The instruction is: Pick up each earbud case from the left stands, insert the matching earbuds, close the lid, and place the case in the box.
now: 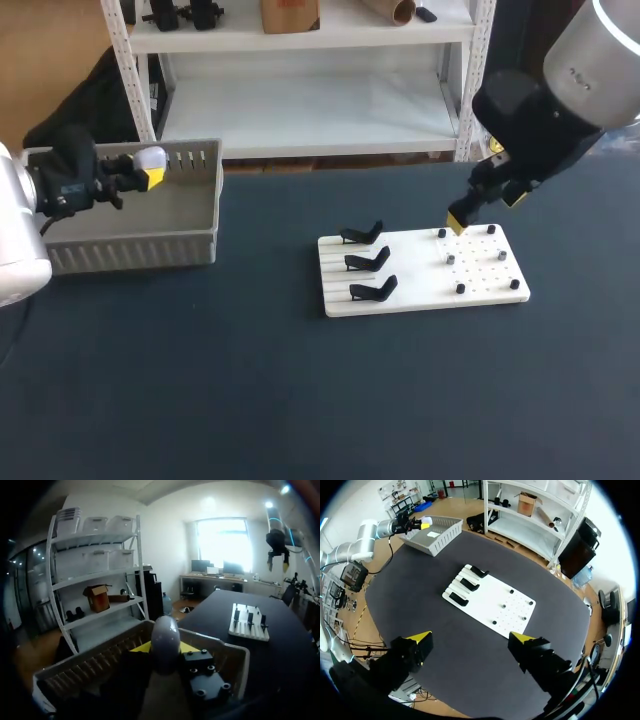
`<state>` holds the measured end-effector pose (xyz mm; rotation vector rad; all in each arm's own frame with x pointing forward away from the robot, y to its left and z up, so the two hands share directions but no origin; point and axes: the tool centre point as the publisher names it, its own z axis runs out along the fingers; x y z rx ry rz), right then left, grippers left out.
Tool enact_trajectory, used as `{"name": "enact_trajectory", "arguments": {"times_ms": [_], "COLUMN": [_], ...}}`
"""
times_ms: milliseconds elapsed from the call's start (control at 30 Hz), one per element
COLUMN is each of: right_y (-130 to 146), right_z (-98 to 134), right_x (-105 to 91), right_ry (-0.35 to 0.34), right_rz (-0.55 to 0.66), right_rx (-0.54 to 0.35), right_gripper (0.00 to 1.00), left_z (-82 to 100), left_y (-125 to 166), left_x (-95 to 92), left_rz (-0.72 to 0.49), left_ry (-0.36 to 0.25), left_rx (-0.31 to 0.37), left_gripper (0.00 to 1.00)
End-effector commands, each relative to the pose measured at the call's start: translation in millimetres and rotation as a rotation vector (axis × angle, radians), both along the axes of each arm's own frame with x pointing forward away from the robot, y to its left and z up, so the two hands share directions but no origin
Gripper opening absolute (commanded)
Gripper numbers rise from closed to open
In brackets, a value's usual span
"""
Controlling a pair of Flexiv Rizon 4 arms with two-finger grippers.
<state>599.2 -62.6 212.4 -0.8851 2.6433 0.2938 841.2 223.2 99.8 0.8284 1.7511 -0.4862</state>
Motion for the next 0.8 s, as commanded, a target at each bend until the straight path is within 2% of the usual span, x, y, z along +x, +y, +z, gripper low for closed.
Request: {"name": "enact_trajectory", "arguments": {"times_ms": [33,167,200,233,267,333,467,567,600,667,800], "right_y": [-0.2,-0.2,-0.2,-0.2,-0.2,-0.2,-0.2,-0.2,-0.2,-0.2,-0.2], "right_z": [-0.1,-0.1,-0.1,-0.1,-0.1,-0.1,-0.1,-0.1,-0.1,-0.1,-0.1], "right_x": [-0.3,-0.3,-0.3,-0.3,-0.3,-0.3,-0.3,-0.3,-0.3,-0.3,-0.3], "right_ry": [-0.001,-0.001,-0.001,-0.001,-0.001,-0.001,-0.001,-0.001,-0.001,-0.001,-0.001], "right_rz": [0.0,0.0,0.0,0.0,0.0,0.0,0.0,0.0,0.0,0.0,0.0], "right_rx": [0.001,0.001,0.001,0.001,0.001,0.001,0.001,0.001,0.001,0.001,0.001], "right_gripper": [1.0,1.0,1.0,1.0,1.0,1.0,1.0,1.0,1.0,1.0,1.0], "left_z": [-18.9,-27.8,-30.1,-33.2,-37.5,-42.7,-44.3,-32.3,-28.0,-21.3,-8.8], "left_y": [7.2,8.1,6.1,5.4,6.2,7.6,7.5,4.0,2.3,-0.1,-3.2], "left_x": [13.4,12.7,10.7,10.0,10.5,10.8,9.8,5.6,4.0,1.7,-6.1], "left_rz": [0.036,0.003,-0.014,-0.024,-0.03,-0.03,-0.031,-0.046,-0.054,-0.066,-0.117], "left_ry": [-0.005,-0.016,-0.019,-0.008,0.004,0.02,0.025,0.007,0.001,-0.006,-0.02], "left_rx": [0.0,-0.023,-0.028,-0.024,-0.015,-0.008,-0.018,-0.032,-0.028,-0.018,-0.013], "left_gripper": [0.0,0.01,0.14,0.21,0.33,0.41,0.44,0.5,0.55,0.7,0.74]}}
